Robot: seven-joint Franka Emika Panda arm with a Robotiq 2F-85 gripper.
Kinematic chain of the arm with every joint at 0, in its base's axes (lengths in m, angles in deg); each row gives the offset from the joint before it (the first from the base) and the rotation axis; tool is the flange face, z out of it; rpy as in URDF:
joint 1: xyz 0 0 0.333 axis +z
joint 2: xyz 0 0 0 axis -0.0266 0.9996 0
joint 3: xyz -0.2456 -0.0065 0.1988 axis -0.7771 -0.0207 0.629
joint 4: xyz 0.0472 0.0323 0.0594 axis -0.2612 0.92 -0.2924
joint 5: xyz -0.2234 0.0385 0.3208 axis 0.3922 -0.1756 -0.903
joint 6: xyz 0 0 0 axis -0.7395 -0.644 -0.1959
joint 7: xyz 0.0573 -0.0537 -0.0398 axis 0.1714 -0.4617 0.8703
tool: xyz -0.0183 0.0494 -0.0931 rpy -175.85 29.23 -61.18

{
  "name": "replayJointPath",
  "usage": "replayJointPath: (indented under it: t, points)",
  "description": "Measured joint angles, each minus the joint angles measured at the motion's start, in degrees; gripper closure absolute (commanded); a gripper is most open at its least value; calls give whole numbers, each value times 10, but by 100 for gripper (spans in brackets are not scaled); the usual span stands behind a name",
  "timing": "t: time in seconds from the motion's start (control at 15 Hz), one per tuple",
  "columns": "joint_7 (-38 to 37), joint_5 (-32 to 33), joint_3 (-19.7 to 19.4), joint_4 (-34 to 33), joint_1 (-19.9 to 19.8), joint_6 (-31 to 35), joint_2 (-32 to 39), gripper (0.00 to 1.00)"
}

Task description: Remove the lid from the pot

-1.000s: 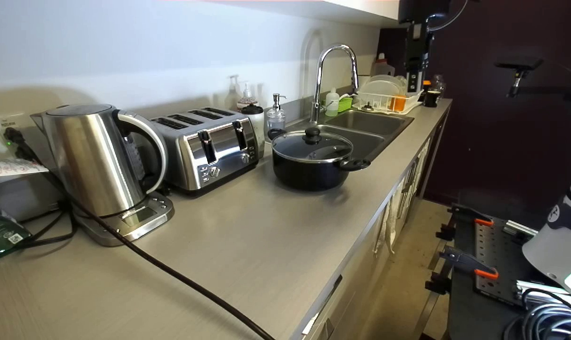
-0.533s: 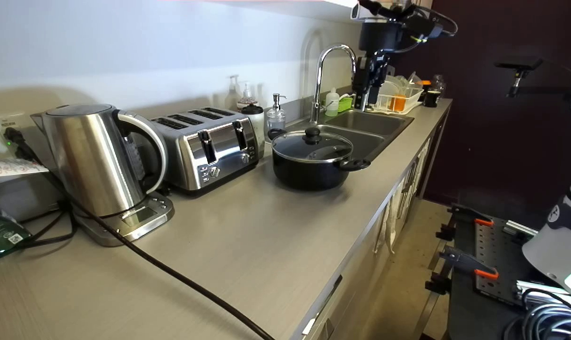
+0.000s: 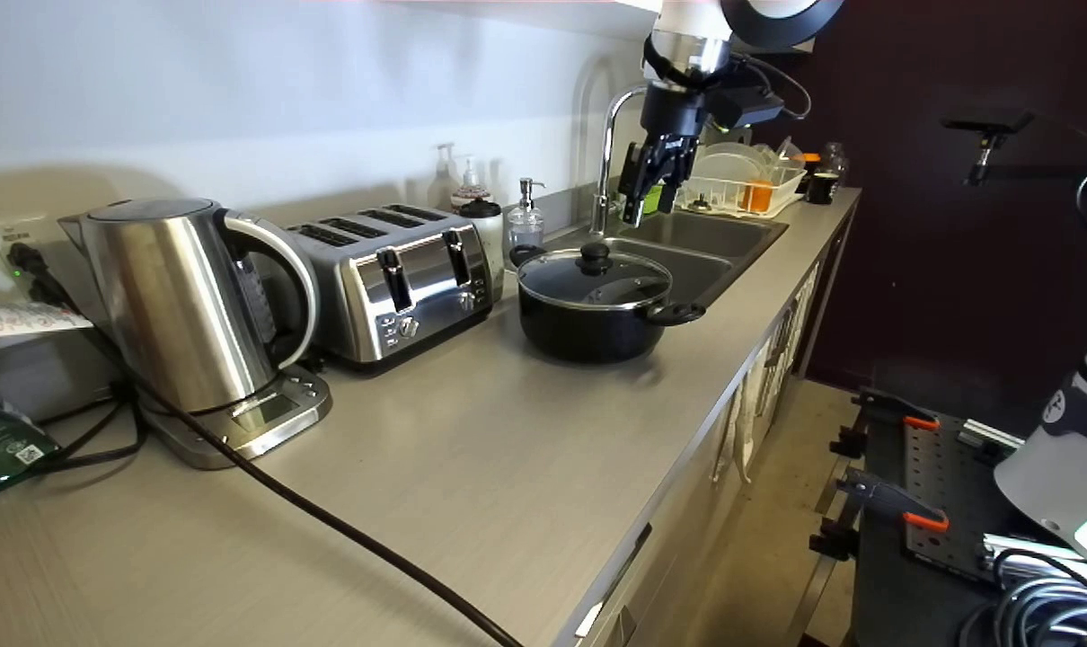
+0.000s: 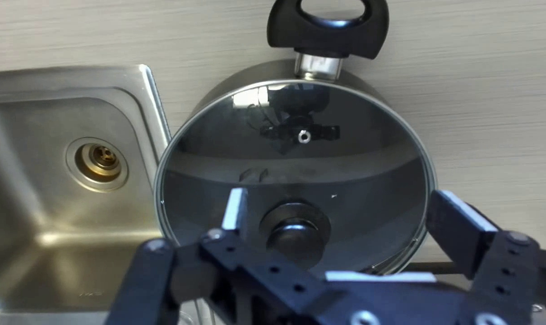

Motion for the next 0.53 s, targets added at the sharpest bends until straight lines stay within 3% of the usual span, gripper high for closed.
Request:
replayJointPath:
  t: [0.53]
  points:
    - [-50, 52, -25, -38, -4, 73, 79, 0]
